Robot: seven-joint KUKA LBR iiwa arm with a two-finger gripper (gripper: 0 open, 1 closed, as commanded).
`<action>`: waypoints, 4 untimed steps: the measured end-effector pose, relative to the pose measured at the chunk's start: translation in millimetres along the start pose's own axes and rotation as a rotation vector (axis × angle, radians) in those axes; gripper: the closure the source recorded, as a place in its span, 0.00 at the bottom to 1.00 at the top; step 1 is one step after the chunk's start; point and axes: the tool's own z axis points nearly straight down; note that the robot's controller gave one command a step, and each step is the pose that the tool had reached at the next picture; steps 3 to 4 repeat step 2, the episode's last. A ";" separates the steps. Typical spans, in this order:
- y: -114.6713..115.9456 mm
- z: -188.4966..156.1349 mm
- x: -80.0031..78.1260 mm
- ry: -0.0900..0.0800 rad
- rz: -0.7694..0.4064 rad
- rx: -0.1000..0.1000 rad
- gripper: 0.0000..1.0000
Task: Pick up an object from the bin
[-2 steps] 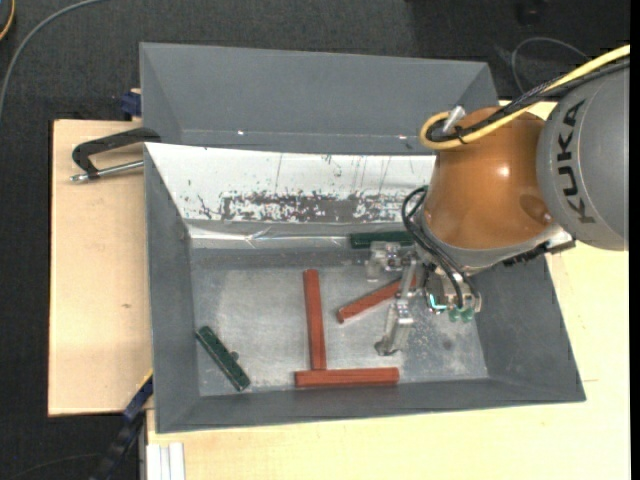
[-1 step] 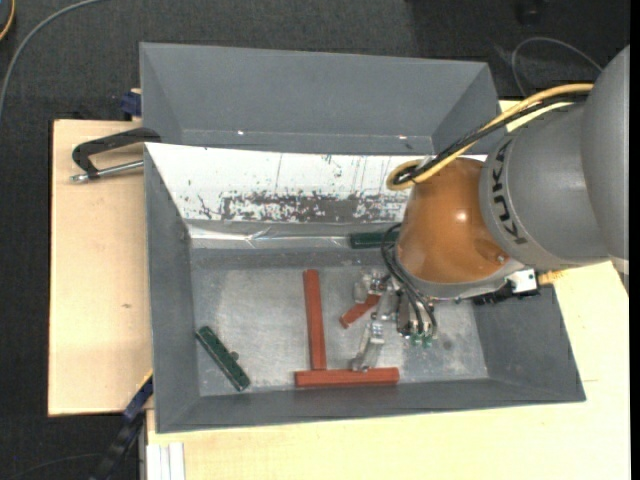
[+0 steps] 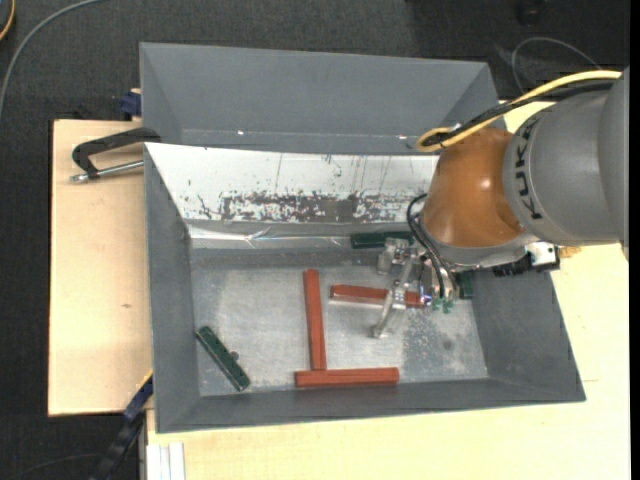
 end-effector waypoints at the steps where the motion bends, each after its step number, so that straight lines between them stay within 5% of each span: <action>1: 3.0 -0.1 2.4 0.004 -0.004 -0.002 1.00; 2: 12.1 -197.0 -29.6 -0.008 -0.163 -0.003 1.00; 4: 12.1 -197.0 -29.6 -0.008 -0.163 -0.003 1.00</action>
Offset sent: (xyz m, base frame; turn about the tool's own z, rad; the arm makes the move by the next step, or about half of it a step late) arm 0.0000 0.0000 0.0000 0.0000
